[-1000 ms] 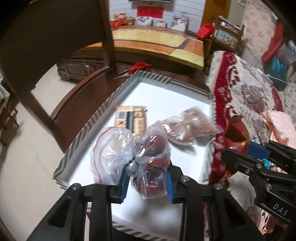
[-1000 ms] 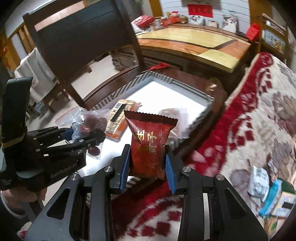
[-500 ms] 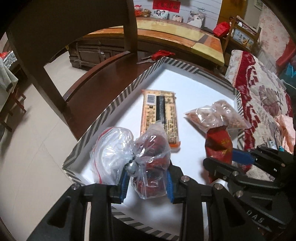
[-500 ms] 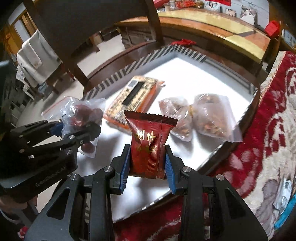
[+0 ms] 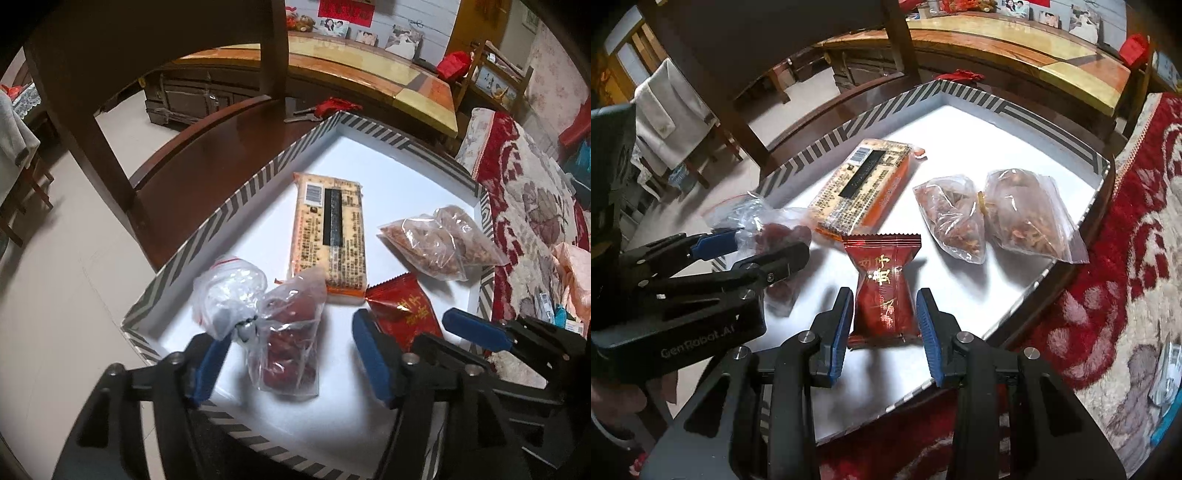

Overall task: Organize snacks
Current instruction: 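Open both tools to release the date bags and red snack into the tray, then move both tools back to the remaining packets on the blanket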

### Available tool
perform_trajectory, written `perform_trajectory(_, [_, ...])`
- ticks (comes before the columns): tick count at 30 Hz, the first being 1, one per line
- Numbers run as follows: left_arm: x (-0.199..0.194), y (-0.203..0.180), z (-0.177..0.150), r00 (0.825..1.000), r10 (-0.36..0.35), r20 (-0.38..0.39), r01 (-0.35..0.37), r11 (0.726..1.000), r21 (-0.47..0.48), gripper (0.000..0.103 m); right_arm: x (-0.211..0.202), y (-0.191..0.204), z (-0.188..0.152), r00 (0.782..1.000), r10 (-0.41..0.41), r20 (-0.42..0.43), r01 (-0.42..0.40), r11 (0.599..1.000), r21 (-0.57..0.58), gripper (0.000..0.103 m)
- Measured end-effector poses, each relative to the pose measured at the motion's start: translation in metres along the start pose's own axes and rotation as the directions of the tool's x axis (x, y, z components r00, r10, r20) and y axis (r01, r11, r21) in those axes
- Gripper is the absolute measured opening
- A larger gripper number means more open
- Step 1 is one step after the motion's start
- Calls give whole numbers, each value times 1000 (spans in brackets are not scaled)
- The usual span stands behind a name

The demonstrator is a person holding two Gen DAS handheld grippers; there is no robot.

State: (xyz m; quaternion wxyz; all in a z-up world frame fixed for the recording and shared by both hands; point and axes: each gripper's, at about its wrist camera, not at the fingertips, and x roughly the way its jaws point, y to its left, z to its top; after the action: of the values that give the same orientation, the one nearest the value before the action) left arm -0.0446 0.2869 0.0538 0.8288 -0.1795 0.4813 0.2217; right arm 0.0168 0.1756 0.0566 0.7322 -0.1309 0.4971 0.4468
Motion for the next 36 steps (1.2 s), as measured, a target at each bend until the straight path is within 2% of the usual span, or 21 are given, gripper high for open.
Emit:
perform_trajectory(8, [-23,-22,3,998,-20,55,17,999,48,77,-42,-13,-10,995,11,96,-16,998,53,35])
perform_trajectory(16, [-46,-78,0,991,-105,86,92,984,150,83,-92,-47,-36,985,-40,167,18,991,135,35])
perform_trajectory(17, [-48,-86,-1,989,-120,83,105,981,164,83,-98,-52,-42,984,-50,174,25,989,146,35])
perform_trajectory(20, [-53,-109,-6,984,-161,72,143,968,206,83,-115,-68,-62,979,-79,190,43,982,186,50])
perform_trajectory(27, [-53,-163,-20,970,-241,7,228,925,305,85,-149,-118,-120,970,-155,189,88,942,323,51])
perform_trajectory(31, [-46,-190,-26,962,-270,-35,266,908,325,85,-166,-150,-156,962,-209,175,121,901,416,51])
perform_trajectory(36, [-34,-227,-27,952,-294,-84,305,892,335,85,-184,-181,-185,952,-257,168,144,857,496,51])
